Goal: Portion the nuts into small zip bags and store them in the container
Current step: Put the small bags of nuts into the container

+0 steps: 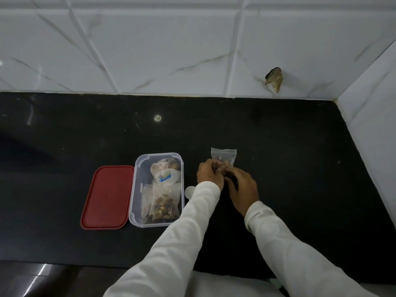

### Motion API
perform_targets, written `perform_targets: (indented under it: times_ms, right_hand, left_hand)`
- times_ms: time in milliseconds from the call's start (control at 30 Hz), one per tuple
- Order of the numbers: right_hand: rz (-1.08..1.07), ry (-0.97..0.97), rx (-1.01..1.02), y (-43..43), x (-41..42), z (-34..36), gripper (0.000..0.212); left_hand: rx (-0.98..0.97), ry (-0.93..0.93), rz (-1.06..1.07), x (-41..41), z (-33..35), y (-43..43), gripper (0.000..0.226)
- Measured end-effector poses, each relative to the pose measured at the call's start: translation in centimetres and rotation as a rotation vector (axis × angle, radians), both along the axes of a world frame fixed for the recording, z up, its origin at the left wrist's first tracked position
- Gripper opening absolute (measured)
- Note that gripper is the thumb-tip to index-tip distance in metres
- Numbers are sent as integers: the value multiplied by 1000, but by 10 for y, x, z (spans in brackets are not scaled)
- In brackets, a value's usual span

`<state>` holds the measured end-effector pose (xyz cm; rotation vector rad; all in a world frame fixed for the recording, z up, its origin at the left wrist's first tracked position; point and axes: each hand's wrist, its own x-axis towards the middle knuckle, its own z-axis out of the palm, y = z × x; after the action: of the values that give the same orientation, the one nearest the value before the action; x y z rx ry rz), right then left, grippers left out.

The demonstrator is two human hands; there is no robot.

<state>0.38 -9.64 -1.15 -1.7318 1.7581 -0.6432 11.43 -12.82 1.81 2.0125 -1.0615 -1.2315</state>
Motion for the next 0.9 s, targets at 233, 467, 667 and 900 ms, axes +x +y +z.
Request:
perform_targets:
  times_ms: [233,467,667,900]
  right_hand:
    - [-151,-233,11,11,-3,24,15]
    - [-122,-399,6,20,11,66,53]
    - [-40,-569,74,30,33,91,51]
    - [30,-604,55,41,73,101,32]
  left_hand:
    - [-107,42,21,-1,12,18,23]
    - [-257,53,-65,25,50,40,26]
    - [-335,-4,-58,64,72,62,23]
    - [-369,0,31,113,80,91,32]
